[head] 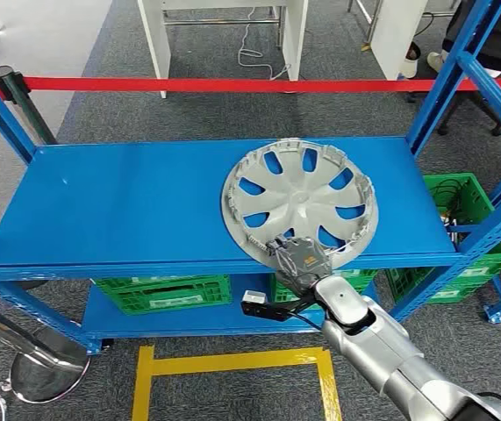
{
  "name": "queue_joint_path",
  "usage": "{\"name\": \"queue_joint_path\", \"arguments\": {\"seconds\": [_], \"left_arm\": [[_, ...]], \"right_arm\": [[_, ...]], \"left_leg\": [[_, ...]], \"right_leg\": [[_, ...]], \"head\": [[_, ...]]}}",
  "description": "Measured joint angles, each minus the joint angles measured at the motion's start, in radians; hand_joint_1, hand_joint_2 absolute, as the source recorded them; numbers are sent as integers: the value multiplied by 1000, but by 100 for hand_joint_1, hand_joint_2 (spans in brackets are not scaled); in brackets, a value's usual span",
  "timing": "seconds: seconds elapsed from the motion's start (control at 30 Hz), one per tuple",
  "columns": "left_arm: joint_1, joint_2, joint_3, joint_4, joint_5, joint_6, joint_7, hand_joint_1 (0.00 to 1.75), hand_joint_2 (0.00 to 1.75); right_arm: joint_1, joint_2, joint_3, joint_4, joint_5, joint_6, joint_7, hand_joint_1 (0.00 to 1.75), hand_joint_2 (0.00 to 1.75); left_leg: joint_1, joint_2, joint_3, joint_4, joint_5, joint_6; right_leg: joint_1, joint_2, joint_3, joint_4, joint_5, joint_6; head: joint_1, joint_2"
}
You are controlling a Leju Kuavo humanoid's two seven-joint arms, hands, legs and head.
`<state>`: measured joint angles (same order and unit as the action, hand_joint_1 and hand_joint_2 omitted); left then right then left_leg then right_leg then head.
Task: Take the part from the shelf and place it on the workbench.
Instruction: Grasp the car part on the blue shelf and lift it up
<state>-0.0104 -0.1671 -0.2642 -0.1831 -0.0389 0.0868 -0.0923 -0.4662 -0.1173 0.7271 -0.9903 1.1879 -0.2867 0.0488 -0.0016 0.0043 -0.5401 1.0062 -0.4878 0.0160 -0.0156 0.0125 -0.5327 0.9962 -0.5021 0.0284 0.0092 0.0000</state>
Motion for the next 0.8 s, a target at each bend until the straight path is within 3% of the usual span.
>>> {"name": "queue_joint_path", "arguments": {"seconds": [0.53,0.8], "left_arm": [[0,-1,9,0,0,0,0,0,175],[1,-4,10,2,7,10,0,0,175]], "right_arm": [[1,1,0,0,6,-6,0,175,175],[44,1,-1,-41,82,-89,6,175,175]], "left_leg": [[0,0,0,0,0,0],[0,0,0,0,0,0]], "right_leg": [[0,0,0,0,0,0],[0,0,0,0,0,0]], "head": [[0,0],[0,0]]}}
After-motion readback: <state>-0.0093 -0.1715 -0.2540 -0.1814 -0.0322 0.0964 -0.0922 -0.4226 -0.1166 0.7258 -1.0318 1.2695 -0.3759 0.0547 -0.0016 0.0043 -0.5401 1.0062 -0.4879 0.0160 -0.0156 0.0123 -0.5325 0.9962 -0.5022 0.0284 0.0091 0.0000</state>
